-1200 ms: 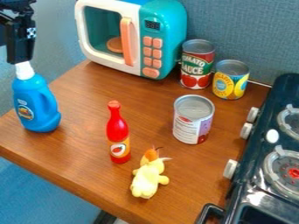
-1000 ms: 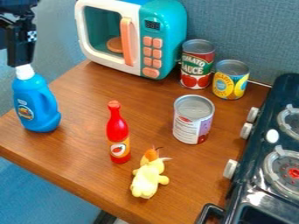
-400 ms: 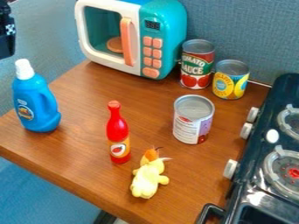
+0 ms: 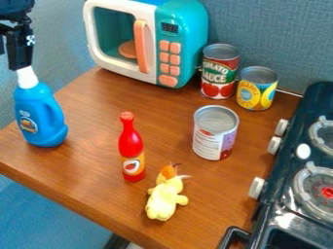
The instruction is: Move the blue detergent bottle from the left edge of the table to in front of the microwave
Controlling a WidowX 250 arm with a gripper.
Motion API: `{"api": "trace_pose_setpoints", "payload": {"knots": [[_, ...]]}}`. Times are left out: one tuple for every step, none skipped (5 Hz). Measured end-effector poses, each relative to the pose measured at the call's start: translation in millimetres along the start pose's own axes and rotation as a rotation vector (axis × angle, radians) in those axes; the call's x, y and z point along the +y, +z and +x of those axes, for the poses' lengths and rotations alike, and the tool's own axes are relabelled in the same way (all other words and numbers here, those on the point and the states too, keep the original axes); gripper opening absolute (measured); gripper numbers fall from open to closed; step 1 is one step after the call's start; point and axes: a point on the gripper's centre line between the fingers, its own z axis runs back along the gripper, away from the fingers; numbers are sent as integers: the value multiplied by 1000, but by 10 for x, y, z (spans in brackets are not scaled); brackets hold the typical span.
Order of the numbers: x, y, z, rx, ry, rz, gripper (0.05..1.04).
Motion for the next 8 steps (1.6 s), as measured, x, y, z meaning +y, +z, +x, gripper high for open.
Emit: {"api": "trace_pose_setpoints", "payload": {"knots": [[32, -80, 64, 19, 36, -6, 1008], [53, -88, 36, 42, 50, 9, 1008], [47, -151, 35, 61, 60, 11, 1008], [-8, -187, 59, 67, 54, 13, 1007], [-24, -186, 70, 65, 57, 11, 1006], [-77, -180, 105, 62, 43, 11, 1006], [-83, -248, 125, 80, 41, 3, 1006], [-96, -269, 141, 80, 42, -8, 970]]}}
